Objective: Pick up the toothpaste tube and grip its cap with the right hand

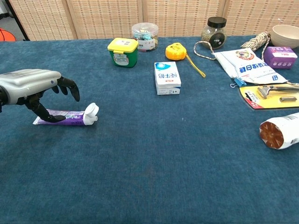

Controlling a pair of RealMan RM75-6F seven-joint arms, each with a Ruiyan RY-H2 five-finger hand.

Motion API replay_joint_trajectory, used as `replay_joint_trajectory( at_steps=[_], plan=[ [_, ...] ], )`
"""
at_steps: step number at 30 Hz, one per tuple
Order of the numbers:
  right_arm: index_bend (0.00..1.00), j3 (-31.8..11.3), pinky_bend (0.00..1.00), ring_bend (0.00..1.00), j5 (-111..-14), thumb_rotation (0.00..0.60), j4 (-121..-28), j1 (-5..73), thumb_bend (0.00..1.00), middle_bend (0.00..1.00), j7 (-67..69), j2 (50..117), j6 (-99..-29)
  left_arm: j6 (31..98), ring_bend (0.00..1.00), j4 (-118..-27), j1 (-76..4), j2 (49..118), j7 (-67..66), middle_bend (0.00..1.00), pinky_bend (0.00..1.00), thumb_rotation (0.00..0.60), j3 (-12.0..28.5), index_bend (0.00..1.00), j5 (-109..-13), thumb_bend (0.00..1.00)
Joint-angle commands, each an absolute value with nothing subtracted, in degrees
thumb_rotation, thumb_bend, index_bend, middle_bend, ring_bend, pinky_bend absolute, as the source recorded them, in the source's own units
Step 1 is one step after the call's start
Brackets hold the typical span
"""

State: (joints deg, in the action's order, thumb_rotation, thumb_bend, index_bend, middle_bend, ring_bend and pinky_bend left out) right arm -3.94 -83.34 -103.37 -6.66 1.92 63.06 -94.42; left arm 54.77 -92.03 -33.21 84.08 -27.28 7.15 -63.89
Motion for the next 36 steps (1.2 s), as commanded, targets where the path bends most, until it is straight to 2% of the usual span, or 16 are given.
replay_joint_trajectory(
  at_steps=[1,13,22,36],
  plan=[
    [0.02,-3.95,0.0,0.0,-83.33,0.6,-103.4,-6.69,0.0,0.0,1.96,63.02,-94.4,54.47,0.25,-91.29,-33.64,84.83,-27.21,0.28,0.24,0.6,6.92,0.32,-63.08,0.28],
    [0.02,-3.87,0.0,0.0,-83.27,0.6,-103.65,-7.38,0.0,0.0,2.02,62.83,-94.95,53.84,0.25,-86.67,-35.12,88.93,-25.19,0.29,0.25,0.6,6.79,0.34,-61.34,0.28],
    [0.02,-3.92,0.0,0.0,-83.25,0.6,-103.69,-7.86,0.0,0.0,2.44,62.57,-95.4,53.61,0.27,-86.55,-35.32,88.96,-23.84,0.31,0.27,0.6,6.19,0.35,-61.1,0.29],
    [0.02,-3.93,0.0,0.0,-83.01,0.6,-103.72,-8.43,0.0,0.0,2.85,62.62,-95.64,53.28,0.3,-85.86,-35.59,89.49,-23.67,0.35,0.3,0.6,4.88,0.39,-59.99,0.45]
  ],
)
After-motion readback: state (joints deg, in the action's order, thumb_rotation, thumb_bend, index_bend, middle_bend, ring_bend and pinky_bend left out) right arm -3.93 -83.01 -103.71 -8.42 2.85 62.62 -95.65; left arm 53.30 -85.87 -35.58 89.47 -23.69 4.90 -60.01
